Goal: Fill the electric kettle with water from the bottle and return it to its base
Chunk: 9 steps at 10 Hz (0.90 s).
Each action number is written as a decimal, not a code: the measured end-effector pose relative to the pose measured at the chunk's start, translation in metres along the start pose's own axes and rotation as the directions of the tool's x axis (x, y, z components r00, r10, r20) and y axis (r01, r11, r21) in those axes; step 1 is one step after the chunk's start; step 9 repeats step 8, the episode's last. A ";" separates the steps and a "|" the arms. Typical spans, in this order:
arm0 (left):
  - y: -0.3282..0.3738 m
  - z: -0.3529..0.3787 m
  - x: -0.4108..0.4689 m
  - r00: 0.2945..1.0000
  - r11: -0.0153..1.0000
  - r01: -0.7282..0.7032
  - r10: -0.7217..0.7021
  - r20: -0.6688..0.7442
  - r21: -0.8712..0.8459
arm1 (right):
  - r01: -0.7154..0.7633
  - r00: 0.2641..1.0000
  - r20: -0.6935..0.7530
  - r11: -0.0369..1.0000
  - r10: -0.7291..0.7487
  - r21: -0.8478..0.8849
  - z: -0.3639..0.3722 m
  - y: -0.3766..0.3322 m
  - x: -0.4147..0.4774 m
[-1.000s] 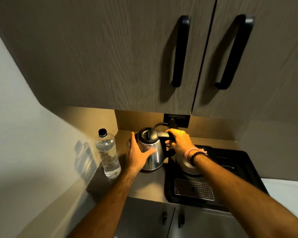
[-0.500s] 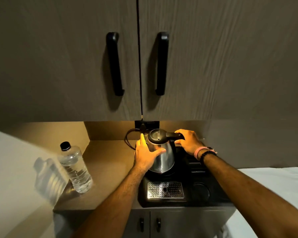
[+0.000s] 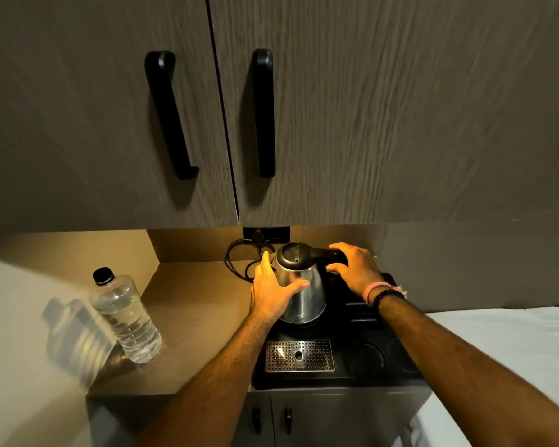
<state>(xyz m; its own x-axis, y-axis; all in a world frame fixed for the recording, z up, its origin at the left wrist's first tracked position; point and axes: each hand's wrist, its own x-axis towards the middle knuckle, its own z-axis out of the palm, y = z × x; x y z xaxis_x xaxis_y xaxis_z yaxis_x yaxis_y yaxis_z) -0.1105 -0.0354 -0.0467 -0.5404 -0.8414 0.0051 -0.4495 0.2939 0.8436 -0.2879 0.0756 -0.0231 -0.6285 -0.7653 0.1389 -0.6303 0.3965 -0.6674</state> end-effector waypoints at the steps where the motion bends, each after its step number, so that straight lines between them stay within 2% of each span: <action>1: 0.000 0.001 -0.003 1.000 1.000 -0.012 0.012 -0.004 0.010 | 0.045 0.991 -0.124 0.996 -0.054 -0.075 0.007 0.003 -0.018; 2: -0.001 -0.001 -0.010 0.999 0.998 -0.043 0.044 -0.025 0.043 | 0.109 0.983 -0.126 0.979 -0.131 -0.174 0.013 0.010 -0.032; 5: -0.006 -0.018 -0.035 0.982 0.968 -0.129 0.155 -0.110 0.217 | 0.087 0.978 -0.159 0.953 -0.138 -0.290 0.016 0.004 -0.033; 6: -0.005 -0.027 -0.048 0.983 0.952 -0.131 0.162 -0.091 0.276 | 0.025 0.994 -0.093 0.946 -0.058 -0.324 0.012 -0.001 -0.037; 7: -0.003 -0.041 -0.066 0.964 0.914 -0.196 0.246 -0.100 0.354 | 0.043 0.995 -0.065 0.920 -0.074 -0.389 0.015 -0.012 -0.063; 8: 0.005 -0.062 -0.085 0.891 0.817 -0.326 0.434 -0.135 0.476 | 0.265 0.932 -0.153 0.905 -0.329 -0.333 0.018 -0.029 -0.100; 9: 0.005 -0.062 -0.085 0.891 0.817 -0.326 0.434 -0.135 0.476 | 0.265 0.932 -0.153 0.905 -0.329 -0.333 0.018 -0.029 -0.100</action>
